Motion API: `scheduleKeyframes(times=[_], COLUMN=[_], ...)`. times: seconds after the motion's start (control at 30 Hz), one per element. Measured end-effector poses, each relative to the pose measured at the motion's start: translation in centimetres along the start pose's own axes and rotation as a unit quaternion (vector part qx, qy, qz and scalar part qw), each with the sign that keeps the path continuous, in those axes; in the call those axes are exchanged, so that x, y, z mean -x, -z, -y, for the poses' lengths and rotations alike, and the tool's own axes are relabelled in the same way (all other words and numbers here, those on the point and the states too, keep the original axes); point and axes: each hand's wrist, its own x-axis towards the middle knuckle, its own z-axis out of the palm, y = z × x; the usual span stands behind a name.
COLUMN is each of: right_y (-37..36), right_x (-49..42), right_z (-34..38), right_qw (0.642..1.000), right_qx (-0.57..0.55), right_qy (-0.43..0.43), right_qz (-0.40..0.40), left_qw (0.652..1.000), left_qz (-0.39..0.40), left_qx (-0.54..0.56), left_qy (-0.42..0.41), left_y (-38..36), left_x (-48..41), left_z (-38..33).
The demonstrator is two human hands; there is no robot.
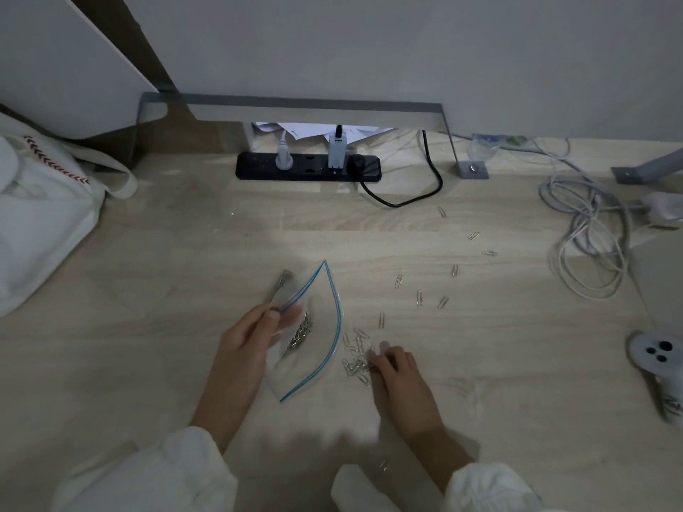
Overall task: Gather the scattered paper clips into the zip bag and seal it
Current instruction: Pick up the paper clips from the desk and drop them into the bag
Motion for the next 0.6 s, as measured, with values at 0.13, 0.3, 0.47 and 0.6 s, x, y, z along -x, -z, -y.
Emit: scheduleKeyframes(times=[0.13,0.3,0.47,0.6], right_y=[0.3,1.6,3.2,6.8], right_x=[-0.1,-0.6,-1.2,-1.6], right_z=[0.3,0.7,1.0,2.4], right_qw=[0.997,0.971,0.887,0.826], right_qx=[-0.052,-0.2,-0.351,-0.475], right_qy=[-0.036,-0.127,-0.298,-0.3], right_qz=[0.044,0.035,-0.018,-0.044], left_qw=[1.0,1.0,1.0,1.0], left_qz=[0.001,-0.001,0.004,0.01], left_qx=[0.013,0.017,0.02,0.016], left_qy=[0.006,0.005,0.011,0.011], left_y=[0.3,0.9,1.0,0.7], left_x=[0.5,0.5,0.6,0.4], left_z=[0.1,0.1,0.0,0.0])
